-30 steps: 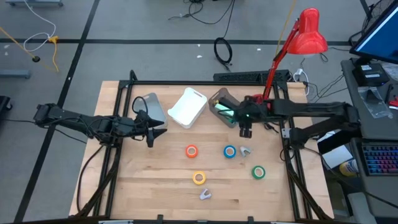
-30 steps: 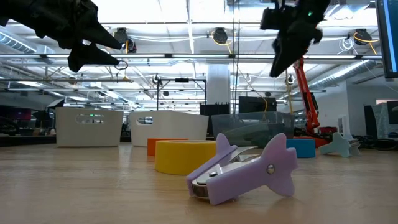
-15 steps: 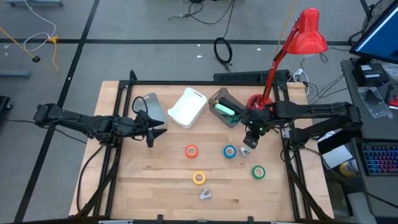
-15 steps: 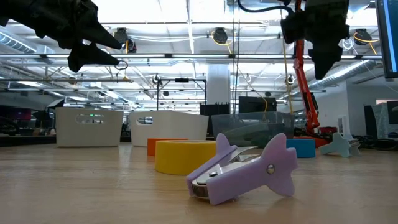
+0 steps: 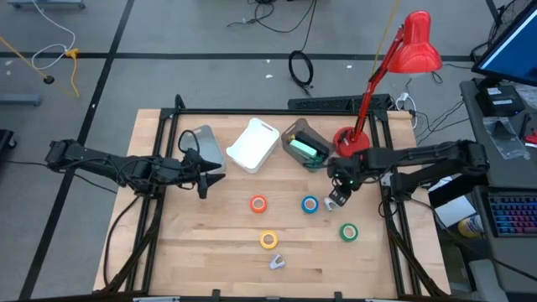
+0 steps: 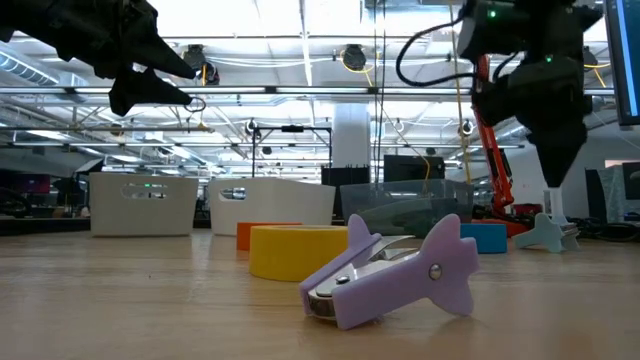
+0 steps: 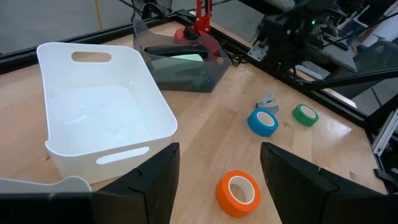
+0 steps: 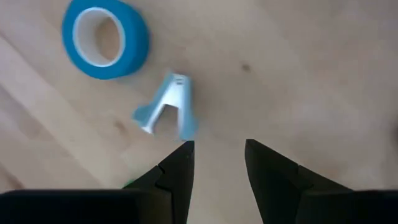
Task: Pick and place Stapler, Stapler remover, tape
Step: Put the light blue staple remover into the gray bin
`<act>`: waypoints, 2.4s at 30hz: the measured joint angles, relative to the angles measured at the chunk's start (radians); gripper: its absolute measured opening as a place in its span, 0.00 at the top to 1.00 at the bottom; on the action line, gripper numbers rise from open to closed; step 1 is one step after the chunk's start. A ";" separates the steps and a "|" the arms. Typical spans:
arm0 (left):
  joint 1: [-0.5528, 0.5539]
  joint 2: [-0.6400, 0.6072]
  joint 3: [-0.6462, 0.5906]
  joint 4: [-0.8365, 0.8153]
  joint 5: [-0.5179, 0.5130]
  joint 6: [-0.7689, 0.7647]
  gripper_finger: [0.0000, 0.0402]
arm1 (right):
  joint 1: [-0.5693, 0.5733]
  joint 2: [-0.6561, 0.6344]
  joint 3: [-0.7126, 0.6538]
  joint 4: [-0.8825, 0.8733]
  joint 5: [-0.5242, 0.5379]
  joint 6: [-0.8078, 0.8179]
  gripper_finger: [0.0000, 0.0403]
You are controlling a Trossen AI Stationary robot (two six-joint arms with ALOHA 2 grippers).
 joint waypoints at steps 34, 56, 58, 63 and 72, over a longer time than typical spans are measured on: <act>0.000 0.000 0.000 0.000 0.000 0.000 0.43 | -0.001 0.000 -0.238 0.354 -0.104 0.032 0.67; 0.000 0.000 0.000 0.000 0.000 0.000 0.43 | -0.001 0.000 -0.238 0.361 -0.106 0.028 0.92; 0.000 0.000 0.000 0.000 -0.001 0.000 0.43 | -0.001 0.000 -0.238 0.362 -0.107 0.024 0.97; 0.000 0.000 0.000 0.000 -0.001 0.000 0.43 | -0.001 0.000 -0.238 0.363 -0.107 0.010 0.99; 0.000 0.000 0.000 0.001 -0.001 0.000 0.43 | -0.001 -0.030 -0.237 0.351 -0.107 0.009 1.00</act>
